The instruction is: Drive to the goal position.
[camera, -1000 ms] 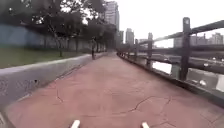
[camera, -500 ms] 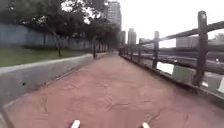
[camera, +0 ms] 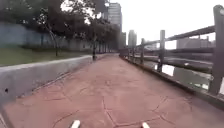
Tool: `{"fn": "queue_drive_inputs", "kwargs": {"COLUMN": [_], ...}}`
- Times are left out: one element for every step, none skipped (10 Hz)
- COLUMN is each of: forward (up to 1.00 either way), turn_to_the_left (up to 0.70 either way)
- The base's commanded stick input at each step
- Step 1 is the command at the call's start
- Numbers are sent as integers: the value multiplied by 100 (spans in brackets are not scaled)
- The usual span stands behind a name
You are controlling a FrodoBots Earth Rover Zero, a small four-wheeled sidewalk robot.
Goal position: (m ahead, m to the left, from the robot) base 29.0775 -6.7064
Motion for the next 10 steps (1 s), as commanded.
{"fn": "queue_drive_inputs", "kwargs": {"forward": [70, 70, 70, 70, 70, 70, 70, 70, 70, 70], "turn_to_the_left": [0, 0, 0, 0, 0, 0, 0, 0, 0, 0]}}
